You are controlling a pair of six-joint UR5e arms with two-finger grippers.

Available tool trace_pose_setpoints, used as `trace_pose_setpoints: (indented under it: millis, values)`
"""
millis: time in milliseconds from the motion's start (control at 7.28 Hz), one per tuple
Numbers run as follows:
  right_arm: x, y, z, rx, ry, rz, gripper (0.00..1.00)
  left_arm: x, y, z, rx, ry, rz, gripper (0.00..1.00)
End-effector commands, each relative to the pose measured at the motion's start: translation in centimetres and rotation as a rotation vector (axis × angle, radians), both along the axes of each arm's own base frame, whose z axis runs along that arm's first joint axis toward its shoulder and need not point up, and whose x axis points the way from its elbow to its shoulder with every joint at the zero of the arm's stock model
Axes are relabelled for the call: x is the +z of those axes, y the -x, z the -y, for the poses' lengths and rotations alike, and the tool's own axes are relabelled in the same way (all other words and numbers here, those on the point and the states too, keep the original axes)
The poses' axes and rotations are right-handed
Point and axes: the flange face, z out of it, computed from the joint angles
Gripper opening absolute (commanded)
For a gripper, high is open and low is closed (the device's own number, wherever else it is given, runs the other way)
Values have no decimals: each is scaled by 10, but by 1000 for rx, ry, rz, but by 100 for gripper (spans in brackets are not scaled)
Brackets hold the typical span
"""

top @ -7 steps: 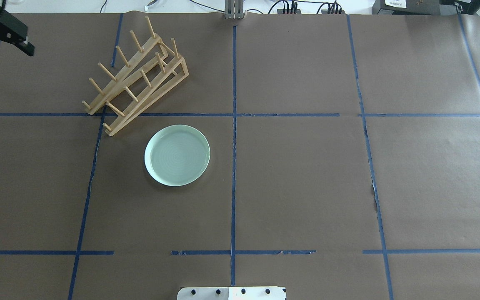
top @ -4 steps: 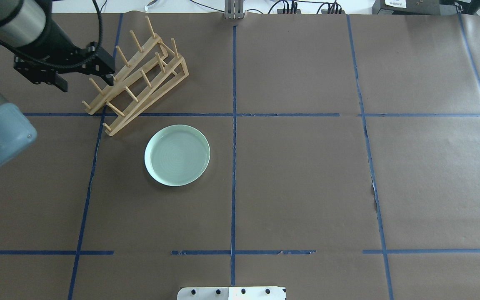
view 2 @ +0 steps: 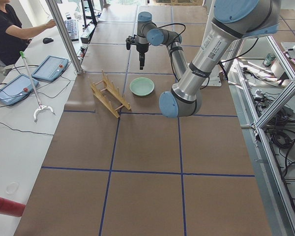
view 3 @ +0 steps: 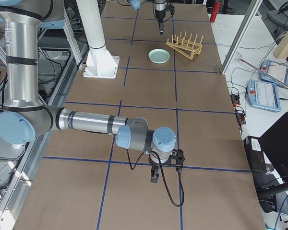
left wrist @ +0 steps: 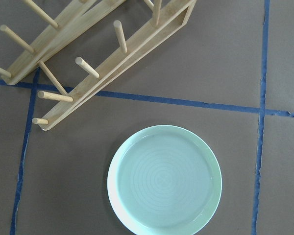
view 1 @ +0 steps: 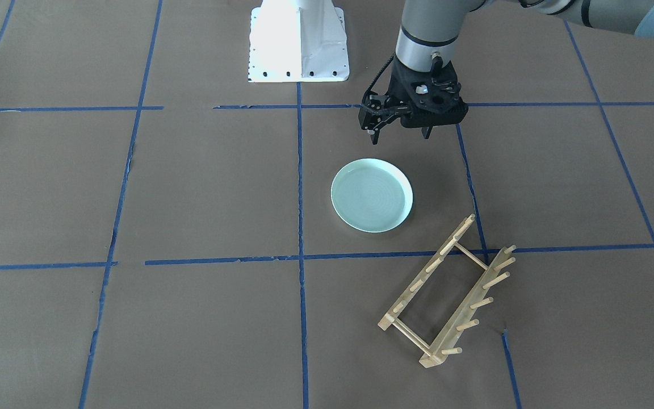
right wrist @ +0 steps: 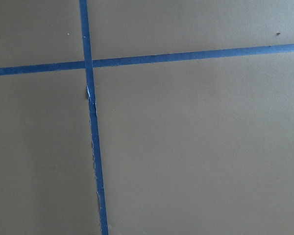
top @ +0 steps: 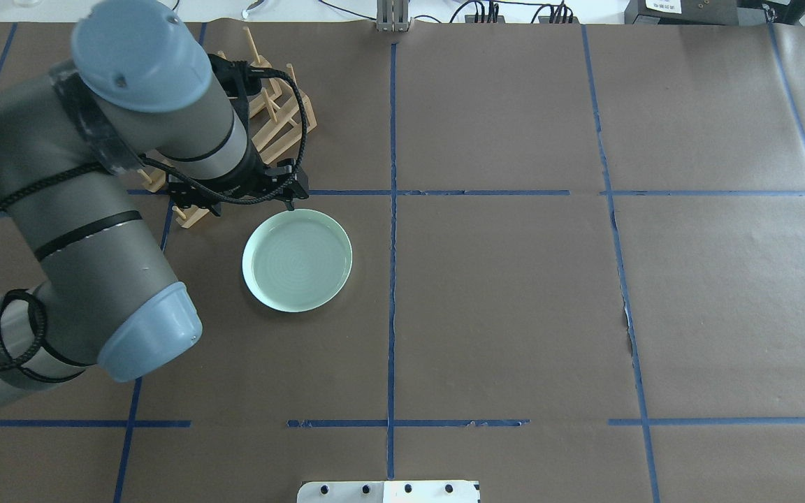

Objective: Place plate on rack
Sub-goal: 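Move the left gripper over the pale green plate and lower it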

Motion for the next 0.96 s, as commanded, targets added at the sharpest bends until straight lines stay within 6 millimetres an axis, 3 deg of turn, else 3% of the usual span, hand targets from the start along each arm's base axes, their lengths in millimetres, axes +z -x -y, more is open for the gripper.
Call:
trace_pose_setpoints:
  millis: [0, 550, 824]
  values:
    - [0, 0, 0, 0, 0, 0, 100, 14, -65, 2, 33, -19, 38, 100]
    - [0, 0, 0, 0, 0, 0, 100, 56, -168, 15, 16, 9, -11, 100]
    - [0, 0, 0, 0, 0, 0, 100, 65, -187, 13, 32, 2, -22, 100]
